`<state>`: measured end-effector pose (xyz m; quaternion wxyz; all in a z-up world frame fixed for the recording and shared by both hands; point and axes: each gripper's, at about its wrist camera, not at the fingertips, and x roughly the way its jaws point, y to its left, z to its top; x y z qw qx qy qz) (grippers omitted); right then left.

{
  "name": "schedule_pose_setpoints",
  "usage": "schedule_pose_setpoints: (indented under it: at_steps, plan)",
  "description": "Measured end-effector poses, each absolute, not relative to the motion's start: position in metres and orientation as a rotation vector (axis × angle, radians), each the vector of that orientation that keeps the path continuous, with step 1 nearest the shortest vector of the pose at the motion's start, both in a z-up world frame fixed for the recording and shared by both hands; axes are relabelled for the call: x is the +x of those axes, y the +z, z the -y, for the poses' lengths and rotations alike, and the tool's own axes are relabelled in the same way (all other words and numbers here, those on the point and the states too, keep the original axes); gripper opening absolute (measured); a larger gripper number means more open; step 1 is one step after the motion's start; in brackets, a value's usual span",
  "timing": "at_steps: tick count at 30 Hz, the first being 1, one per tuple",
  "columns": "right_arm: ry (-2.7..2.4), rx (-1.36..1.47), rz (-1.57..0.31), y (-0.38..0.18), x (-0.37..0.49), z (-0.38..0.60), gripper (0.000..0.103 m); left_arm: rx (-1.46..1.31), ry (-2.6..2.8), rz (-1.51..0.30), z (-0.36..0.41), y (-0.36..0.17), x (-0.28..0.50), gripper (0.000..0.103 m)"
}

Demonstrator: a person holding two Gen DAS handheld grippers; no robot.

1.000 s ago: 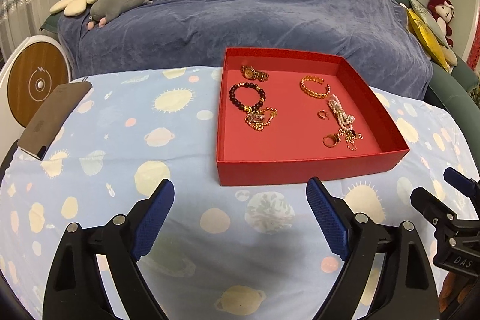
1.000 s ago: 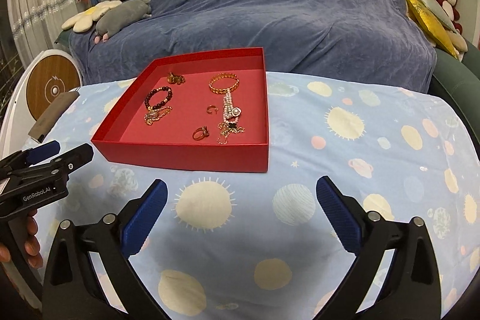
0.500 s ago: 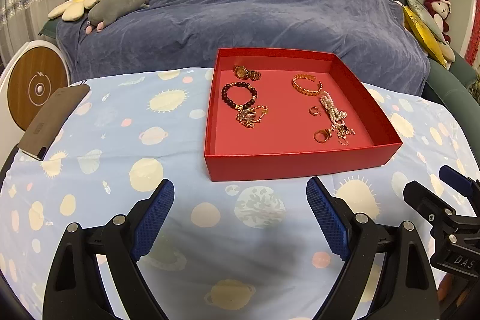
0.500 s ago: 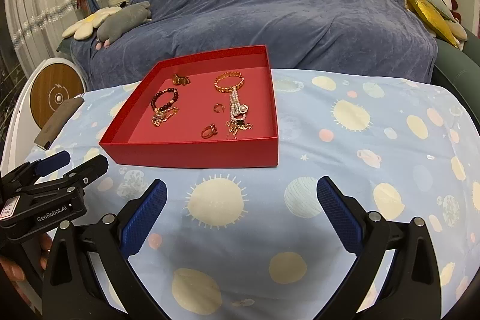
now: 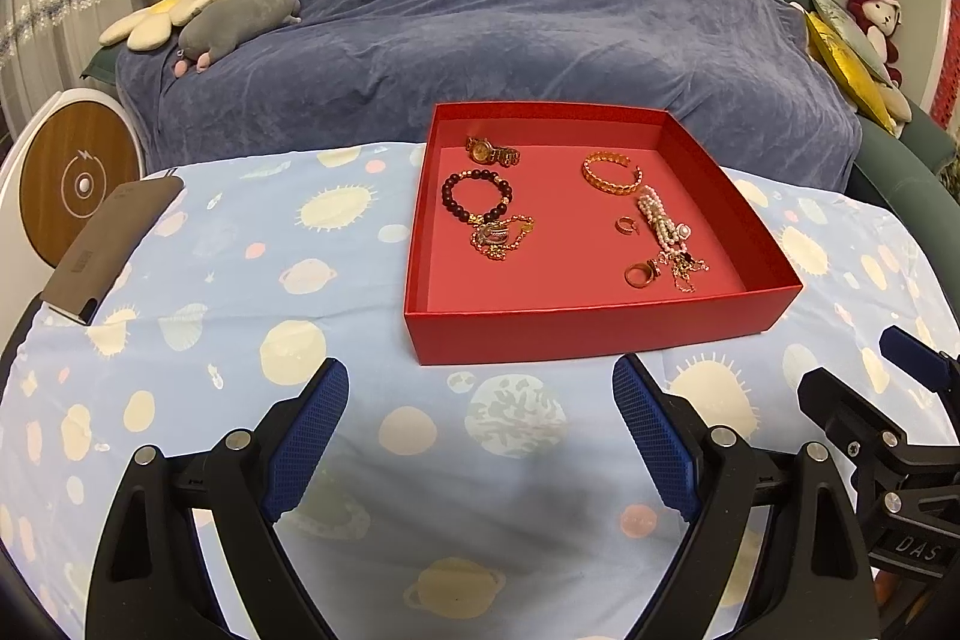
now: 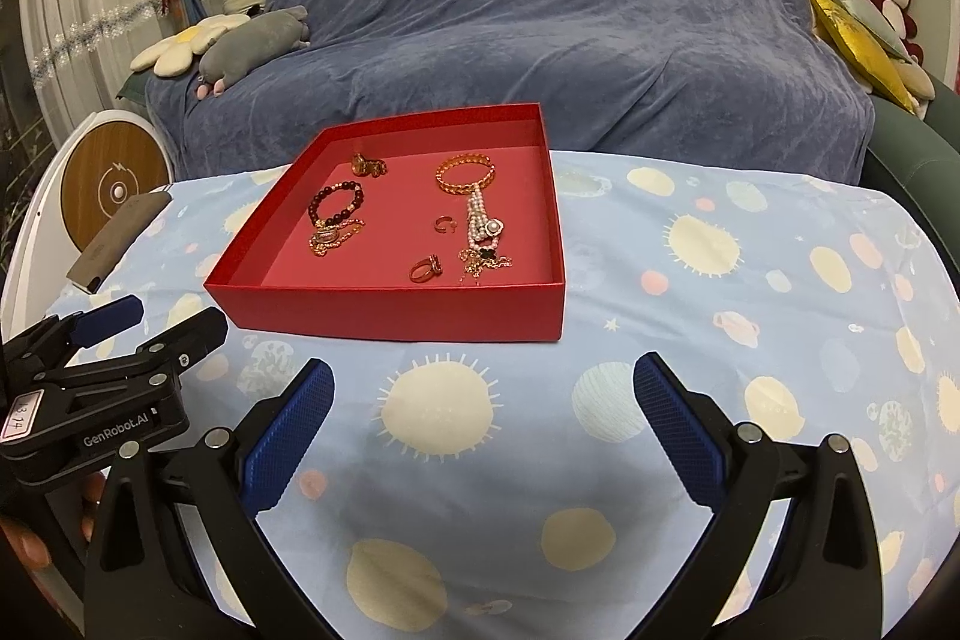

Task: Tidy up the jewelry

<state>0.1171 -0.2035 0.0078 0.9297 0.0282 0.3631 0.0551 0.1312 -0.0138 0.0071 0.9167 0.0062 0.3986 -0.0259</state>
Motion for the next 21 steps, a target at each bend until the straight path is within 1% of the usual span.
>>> schedule_pose_setpoints:
  at_steps: [21]
  plan:
    - [0.118,0.044,-0.748,0.0056,0.1161,0.2000,0.098,0.026,-0.063,-0.818,0.0177,0.0059,0.1299,0.087]
